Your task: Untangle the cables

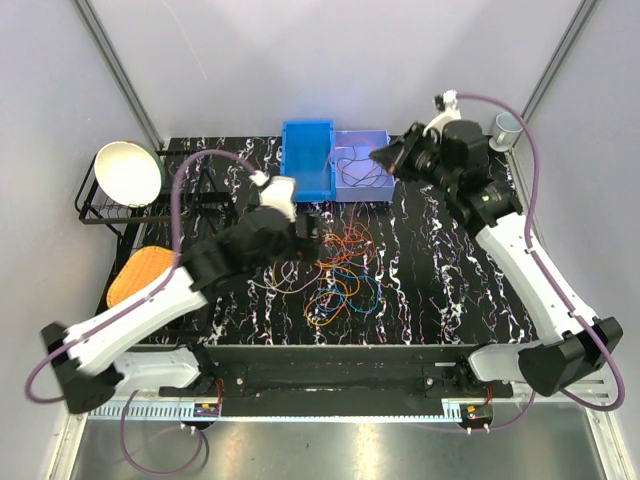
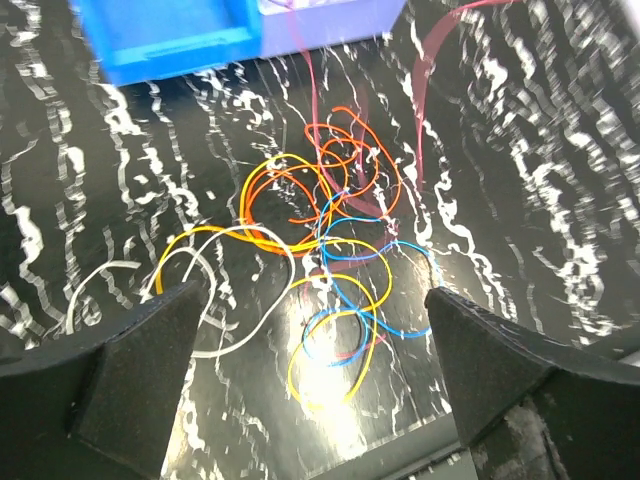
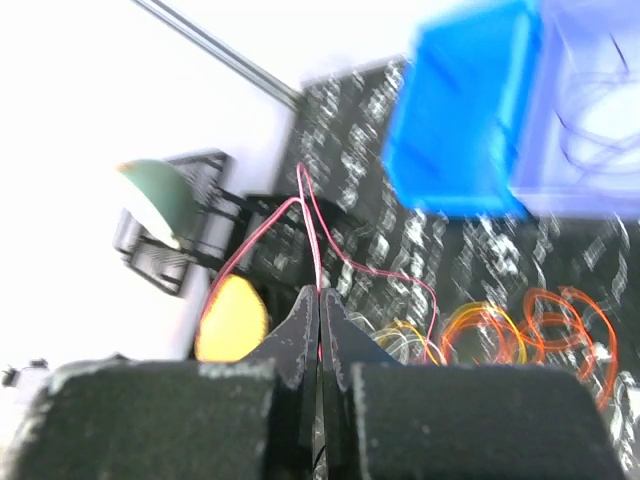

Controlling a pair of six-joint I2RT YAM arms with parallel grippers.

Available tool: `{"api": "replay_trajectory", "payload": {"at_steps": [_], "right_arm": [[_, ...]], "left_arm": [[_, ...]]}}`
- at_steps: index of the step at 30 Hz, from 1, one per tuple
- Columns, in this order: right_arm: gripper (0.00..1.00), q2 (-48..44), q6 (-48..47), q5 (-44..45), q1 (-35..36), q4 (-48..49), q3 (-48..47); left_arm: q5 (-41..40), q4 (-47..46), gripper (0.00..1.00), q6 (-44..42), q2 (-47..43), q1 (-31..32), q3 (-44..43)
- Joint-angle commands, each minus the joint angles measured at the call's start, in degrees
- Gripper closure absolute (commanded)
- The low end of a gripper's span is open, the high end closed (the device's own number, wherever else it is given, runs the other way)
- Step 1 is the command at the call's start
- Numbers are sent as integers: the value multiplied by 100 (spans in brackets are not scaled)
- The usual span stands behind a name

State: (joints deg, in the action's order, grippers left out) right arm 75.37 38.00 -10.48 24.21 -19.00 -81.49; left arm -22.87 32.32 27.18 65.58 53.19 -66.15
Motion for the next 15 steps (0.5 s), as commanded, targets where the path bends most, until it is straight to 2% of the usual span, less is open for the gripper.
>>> {"api": "replay_trajectory", "payload": {"at_steps": [1,9,14,15], "right_arm": [[100,425,-20,-182,-30,-183,-1146],[100,1627,-345,-314,-21,-209,-3151],[100,2612,-504,-445,-30,-507,-5198],[100,3049,-539,-481,-30,-586,-5558]], "left_arm": [[-340,916,1,411,-1123,7,260],[-771,2014,1,1061,-2365,7,910],[-675,2305,1,1202,-2656,7,1095],[-640,2332,1,1167,-2673,7,1130]]}}
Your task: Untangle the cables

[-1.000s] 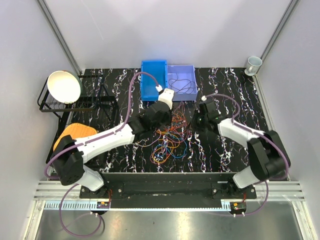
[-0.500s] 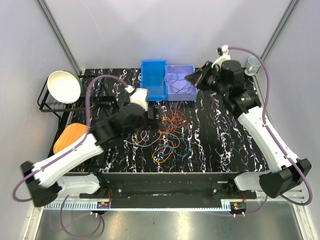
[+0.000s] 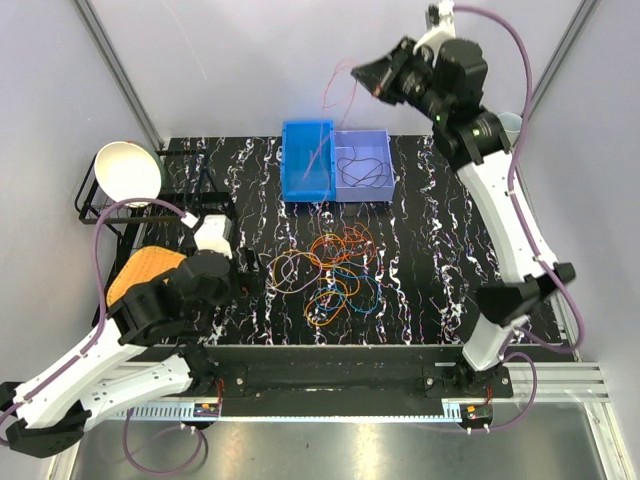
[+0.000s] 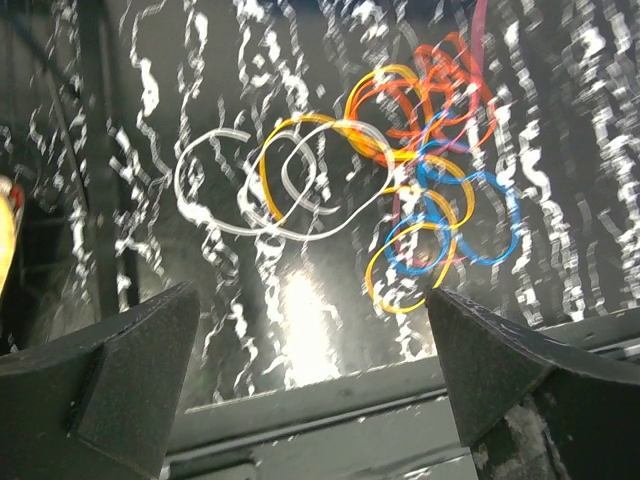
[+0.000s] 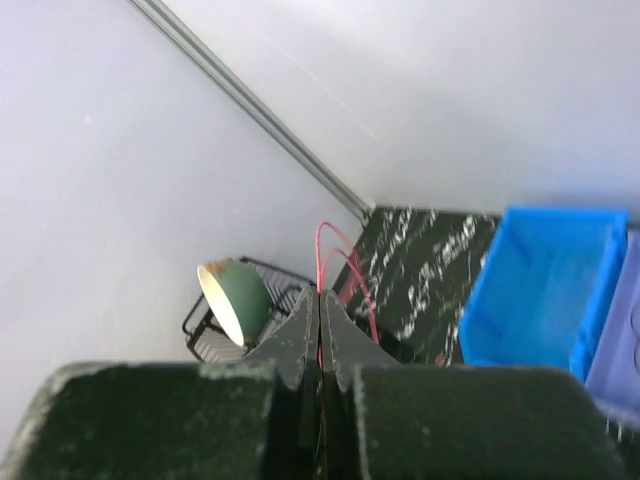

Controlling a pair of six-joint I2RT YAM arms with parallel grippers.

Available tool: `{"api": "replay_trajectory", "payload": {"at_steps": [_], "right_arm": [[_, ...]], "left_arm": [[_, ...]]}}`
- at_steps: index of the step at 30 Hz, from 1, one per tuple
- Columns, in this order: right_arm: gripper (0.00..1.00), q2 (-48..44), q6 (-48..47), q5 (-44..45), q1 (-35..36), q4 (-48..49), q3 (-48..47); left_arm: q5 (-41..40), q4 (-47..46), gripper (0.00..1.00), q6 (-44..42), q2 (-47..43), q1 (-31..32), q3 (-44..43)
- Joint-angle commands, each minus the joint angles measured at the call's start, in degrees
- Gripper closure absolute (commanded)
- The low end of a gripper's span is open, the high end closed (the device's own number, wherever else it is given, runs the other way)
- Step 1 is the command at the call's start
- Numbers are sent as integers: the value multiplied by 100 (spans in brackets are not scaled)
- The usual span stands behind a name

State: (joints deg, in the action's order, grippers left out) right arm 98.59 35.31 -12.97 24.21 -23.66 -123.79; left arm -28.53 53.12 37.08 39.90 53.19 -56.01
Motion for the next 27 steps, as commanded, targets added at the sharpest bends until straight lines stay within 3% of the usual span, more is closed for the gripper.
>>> {"api": "replay_trajectory", "payload": {"at_steps": [1,4,7,17,27], "right_arm": [[100,967,-279,-249,-39,-217,-2089],[100,1803,-332,-276,-48,-481,-3095],[100,2357,-419,-276,-65,-429,-3353],[100,3719,-683,-276,-74,431,-3248],[100,4204,-1026,190,-91,722,-3056]], "left_arm": [[-73,269,1,168,-149,7,169],[-91,409,1,177,-210,7,371],[-100,445,1,247,-333,16,433],[-530,409,1,387,-1203,-10,521],[-645,409,1,511,-1696,-177,600]]}}
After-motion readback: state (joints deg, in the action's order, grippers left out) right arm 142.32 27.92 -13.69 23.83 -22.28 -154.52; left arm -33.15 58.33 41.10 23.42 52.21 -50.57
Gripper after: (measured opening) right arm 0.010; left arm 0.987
